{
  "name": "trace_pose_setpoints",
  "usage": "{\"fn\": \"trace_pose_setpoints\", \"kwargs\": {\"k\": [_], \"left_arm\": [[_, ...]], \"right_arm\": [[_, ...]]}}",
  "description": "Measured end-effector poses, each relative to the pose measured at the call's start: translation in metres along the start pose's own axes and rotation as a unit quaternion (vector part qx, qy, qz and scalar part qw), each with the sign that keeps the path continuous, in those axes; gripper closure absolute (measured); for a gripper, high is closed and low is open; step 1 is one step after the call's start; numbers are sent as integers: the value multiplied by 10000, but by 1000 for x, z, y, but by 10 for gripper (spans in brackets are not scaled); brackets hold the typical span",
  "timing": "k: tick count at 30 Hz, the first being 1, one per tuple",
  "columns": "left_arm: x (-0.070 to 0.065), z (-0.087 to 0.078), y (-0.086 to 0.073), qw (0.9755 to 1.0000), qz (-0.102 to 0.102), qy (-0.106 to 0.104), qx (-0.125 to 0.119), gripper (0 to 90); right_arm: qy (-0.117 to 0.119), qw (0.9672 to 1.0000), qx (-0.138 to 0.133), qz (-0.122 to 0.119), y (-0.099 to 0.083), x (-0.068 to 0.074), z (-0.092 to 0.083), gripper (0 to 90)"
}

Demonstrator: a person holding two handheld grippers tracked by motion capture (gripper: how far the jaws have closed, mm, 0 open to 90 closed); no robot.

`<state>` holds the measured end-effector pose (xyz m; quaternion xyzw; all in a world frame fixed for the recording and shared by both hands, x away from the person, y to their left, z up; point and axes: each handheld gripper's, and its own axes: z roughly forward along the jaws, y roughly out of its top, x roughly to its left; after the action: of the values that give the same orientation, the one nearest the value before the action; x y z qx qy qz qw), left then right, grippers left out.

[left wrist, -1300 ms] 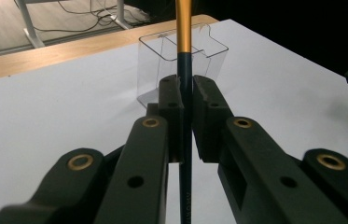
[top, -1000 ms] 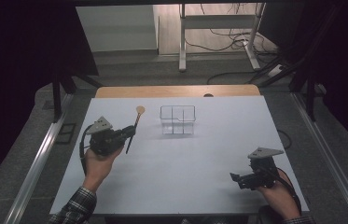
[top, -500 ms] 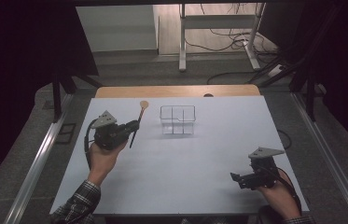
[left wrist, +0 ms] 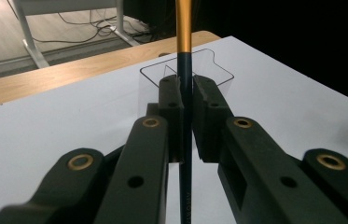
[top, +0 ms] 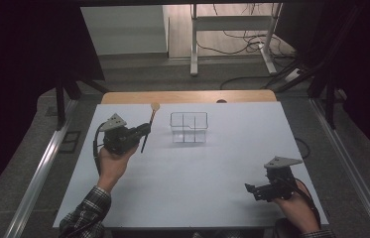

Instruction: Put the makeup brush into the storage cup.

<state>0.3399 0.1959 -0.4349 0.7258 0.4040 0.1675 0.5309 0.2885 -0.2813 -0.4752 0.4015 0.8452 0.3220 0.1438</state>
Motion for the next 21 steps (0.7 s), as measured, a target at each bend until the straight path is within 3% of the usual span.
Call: {"fn": "trace_pose_setpoints", "kwargs": {"k": [9, 21], "left_arm": [[6, 11, 4, 9999, -115, -30, -18, 833], [10, 25, 13, 10000, -83, 28, -15, 834]], "right_arm": [[4, 10000, -2, -4, 0, 0, 0, 0], [10, 10000, 1, -8, 0, 0, 0, 0]]}}
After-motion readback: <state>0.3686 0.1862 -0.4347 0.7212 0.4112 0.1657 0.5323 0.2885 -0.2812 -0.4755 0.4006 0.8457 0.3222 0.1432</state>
